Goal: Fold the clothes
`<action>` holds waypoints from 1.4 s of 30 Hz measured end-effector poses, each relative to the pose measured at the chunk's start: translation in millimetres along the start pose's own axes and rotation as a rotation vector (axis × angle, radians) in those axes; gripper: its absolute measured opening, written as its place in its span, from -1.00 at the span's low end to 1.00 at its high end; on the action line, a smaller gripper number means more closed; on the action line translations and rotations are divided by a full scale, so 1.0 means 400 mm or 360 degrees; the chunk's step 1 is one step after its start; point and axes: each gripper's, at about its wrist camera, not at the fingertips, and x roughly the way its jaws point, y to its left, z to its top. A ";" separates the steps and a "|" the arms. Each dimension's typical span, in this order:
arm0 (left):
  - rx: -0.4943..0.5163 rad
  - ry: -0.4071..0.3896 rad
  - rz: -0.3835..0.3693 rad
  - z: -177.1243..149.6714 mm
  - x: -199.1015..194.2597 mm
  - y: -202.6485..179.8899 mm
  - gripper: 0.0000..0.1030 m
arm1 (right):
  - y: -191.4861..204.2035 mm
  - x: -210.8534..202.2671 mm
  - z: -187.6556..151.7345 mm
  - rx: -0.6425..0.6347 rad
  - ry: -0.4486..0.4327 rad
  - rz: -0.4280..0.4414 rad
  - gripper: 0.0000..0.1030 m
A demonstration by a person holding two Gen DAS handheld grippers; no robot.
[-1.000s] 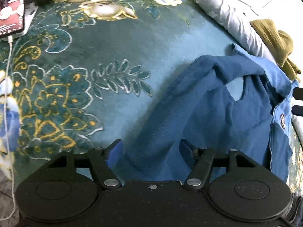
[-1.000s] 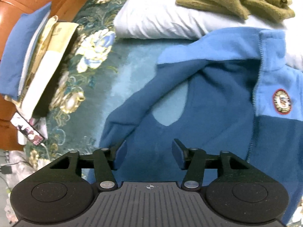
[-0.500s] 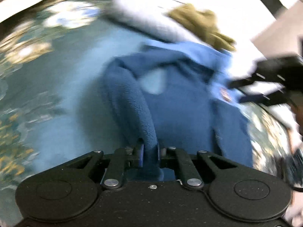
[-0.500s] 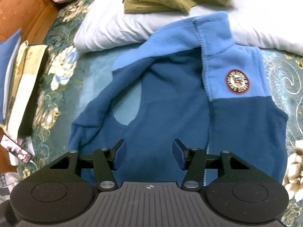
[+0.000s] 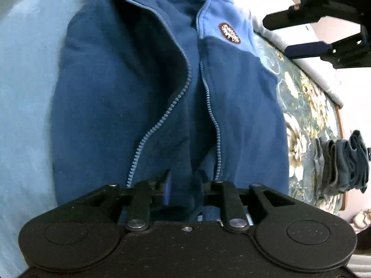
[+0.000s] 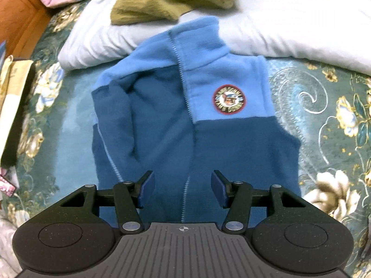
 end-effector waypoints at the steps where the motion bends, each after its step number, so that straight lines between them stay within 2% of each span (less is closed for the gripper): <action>1: -0.0027 -0.0022 -0.0019 -0.002 -0.013 0.007 -0.20 | 0.002 0.004 0.007 -0.0024 0.0001 0.0005 -0.02; 4: -0.0110 -0.0118 -0.0007 -0.007 -0.066 0.050 -0.14 | 0.038 0.027 0.029 -0.0105 0.0017 0.0049 -0.02; 6: -0.0160 -0.0177 0.0066 -0.012 -0.093 0.081 -0.05 | 0.081 0.050 0.044 -0.0184 0.0032 0.0100 -0.02; 8: -0.0194 -0.0210 0.0151 -0.016 -0.107 0.108 0.03 | 0.136 0.079 0.061 -0.0299 0.0054 0.0138 -0.01; 11: -0.0210 -0.0190 0.0204 -0.018 -0.083 0.138 0.04 | 0.228 0.133 0.085 -0.0520 0.0084 0.0147 -0.01; 13: -0.0186 -0.0181 0.0189 -0.015 -0.062 0.139 0.04 | 0.287 0.167 0.100 -0.0680 0.0100 0.0120 -0.01; 17: -0.0040 -0.0174 0.0141 -0.006 -0.010 0.113 0.09 | 0.386 0.215 0.118 -0.1009 0.0119 0.0044 -0.01; 21: -0.0056 -0.0152 0.0073 0.009 0.043 0.117 0.07 | 0.460 0.251 0.116 -0.1271 0.0128 -0.0032 -0.01; 23: -0.0088 -0.0137 0.0048 0.014 0.056 0.120 -0.03 | 0.477 0.268 0.109 -0.1356 0.0134 -0.0083 -0.01; 25: -0.0112 -0.0148 0.0011 0.011 0.053 0.099 -0.32 | 0.482 0.276 0.102 -0.1430 0.0118 -0.0143 -0.04; 27: -0.0133 -0.0161 -0.0032 0.008 0.048 0.085 -0.49 | 0.470 0.274 0.101 -0.1464 0.0100 -0.0182 -0.26; 29: -0.0154 -0.0168 -0.0080 0.002 0.030 0.083 -0.55 | 0.438 0.268 0.113 -0.1393 0.0120 -0.0172 -0.69; 32: -0.0147 -0.0158 -0.0136 -0.005 0.010 0.081 -0.62 | 0.377 0.247 0.139 -0.1207 0.0115 -0.0125 -0.73; 36: -0.0131 -0.0158 -0.0192 -0.026 -0.016 0.065 -0.62 | 0.250 0.205 0.179 -0.0736 0.0073 -0.0025 -0.77; 37: -0.0137 -0.0160 -0.0200 -0.032 -0.023 0.064 -0.61 | 0.213 0.203 0.186 -0.0619 0.0074 -0.0022 -0.79; 38: -0.0152 -0.0169 -0.0199 -0.035 -0.031 0.065 -0.61 | 0.176 0.202 0.193 -0.0507 0.0079 -0.0025 -0.99; 42: -0.0289 -0.0259 -0.0174 -0.050 -0.094 0.109 -0.48 | 0.032 0.224 0.198 -0.0120 0.0153 -0.0082 -0.98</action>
